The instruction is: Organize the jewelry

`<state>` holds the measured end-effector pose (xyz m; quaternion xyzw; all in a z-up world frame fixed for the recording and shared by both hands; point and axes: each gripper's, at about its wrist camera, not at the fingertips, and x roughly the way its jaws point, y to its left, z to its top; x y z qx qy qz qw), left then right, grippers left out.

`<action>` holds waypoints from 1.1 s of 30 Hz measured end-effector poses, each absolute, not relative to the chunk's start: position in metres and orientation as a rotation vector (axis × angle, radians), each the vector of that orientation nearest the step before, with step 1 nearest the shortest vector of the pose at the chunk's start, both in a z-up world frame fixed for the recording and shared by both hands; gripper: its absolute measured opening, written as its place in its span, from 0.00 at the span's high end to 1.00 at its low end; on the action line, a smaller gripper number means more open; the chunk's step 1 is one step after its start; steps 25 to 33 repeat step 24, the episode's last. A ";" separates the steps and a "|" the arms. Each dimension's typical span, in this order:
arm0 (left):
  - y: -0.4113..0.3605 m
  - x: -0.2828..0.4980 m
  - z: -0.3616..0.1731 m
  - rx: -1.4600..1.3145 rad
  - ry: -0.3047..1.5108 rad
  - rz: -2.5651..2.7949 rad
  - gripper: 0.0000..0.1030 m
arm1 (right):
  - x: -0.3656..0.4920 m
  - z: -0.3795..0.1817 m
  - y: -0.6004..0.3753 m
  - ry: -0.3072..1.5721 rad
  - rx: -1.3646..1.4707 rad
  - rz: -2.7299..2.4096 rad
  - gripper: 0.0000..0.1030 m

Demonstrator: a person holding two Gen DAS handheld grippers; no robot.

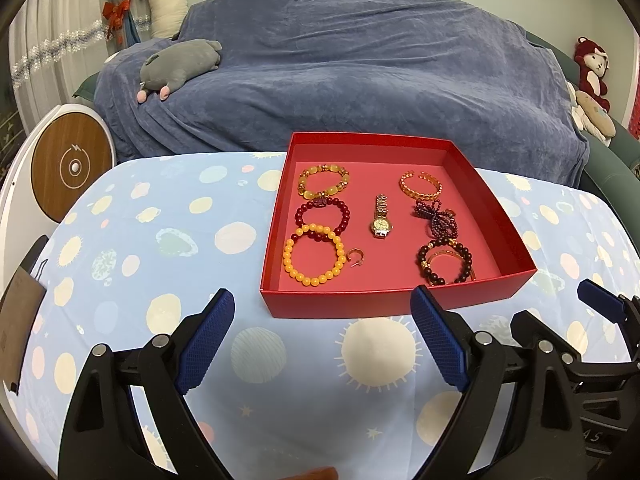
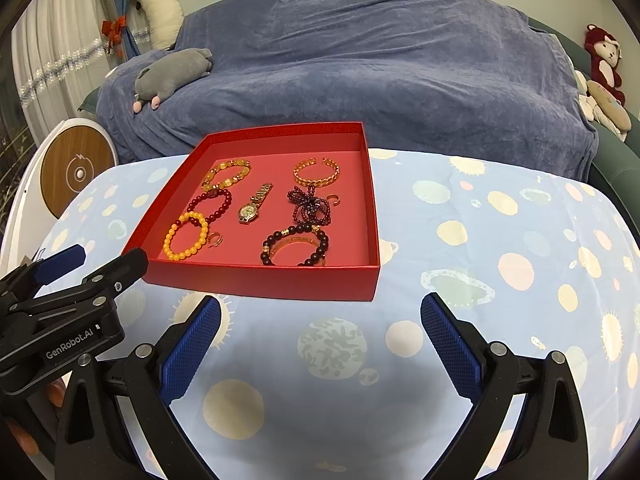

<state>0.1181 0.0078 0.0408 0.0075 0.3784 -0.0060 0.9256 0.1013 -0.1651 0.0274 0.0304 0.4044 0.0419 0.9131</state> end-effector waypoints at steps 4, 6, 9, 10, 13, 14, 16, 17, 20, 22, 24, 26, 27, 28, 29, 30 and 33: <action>0.007 0.117 0.040 0.024 0.777 -0.014 0.17 | 0.101 0.029 -0.166 0.826 0.061 0.084 0.06; 0.007 0.118 0.039 0.027 0.778 -0.010 0.17 | 0.101 0.029 -0.166 0.826 0.062 0.082 0.07; 0.007 0.118 0.039 0.024 0.776 -0.007 0.17 | 0.101 0.029 -0.165 0.826 0.061 0.082 0.06; 0.008 0.118 0.039 0.021 0.775 -0.004 0.17 | 0.101 0.029 -0.165 0.826 0.060 0.081 0.07; 0.008 0.117 0.039 0.012 0.775 -0.001 0.17 | 0.100 0.030 -0.165 0.823 0.060 0.081 0.07; 0.009 0.117 0.039 0.011 0.776 -0.001 0.17 | 0.100 0.030 -0.165 0.822 0.060 0.082 0.07; 0.008 0.117 0.039 0.014 0.780 -0.002 0.17 | 0.100 0.029 -0.166 0.823 0.060 0.081 0.06; 0.008 0.117 0.039 0.015 0.781 -0.005 0.17 | 0.100 0.029 -0.165 0.824 0.061 0.082 0.06; 0.007 0.118 0.038 0.021 0.787 -0.001 0.17 | 0.100 0.029 -0.165 0.823 0.059 0.082 0.07; 0.006 0.118 0.037 0.021 0.795 -0.003 0.17 | 0.100 0.029 -0.165 0.824 0.060 0.082 0.07; 0.007 0.118 0.037 0.017 0.798 -0.005 0.17 | 0.099 0.029 -0.165 0.824 0.061 0.082 0.06; 0.007 0.118 0.037 0.017 0.798 -0.005 0.17 | 0.099 0.029 -0.165 0.824 0.061 0.082 0.06; 0.007 0.118 0.037 0.017 0.798 -0.005 0.17 | 0.099 0.029 -0.165 0.824 0.061 0.082 0.06; 0.007 0.118 0.037 0.017 0.798 -0.005 0.17 | 0.099 0.029 -0.165 0.824 0.061 0.082 0.06; 0.007 0.118 0.037 0.017 0.798 -0.005 0.17 | 0.099 0.029 -0.165 0.824 0.061 0.082 0.06; 0.007 0.118 0.037 0.017 0.798 -0.005 0.17 | 0.099 0.029 -0.165 0.824 0.061 0.082 0.06; 0.007 0.118 0.037 0.017 0.798 -0.005 0.17 | 0.099 0.029 -0.165 0.824 0.061 0.082 0.06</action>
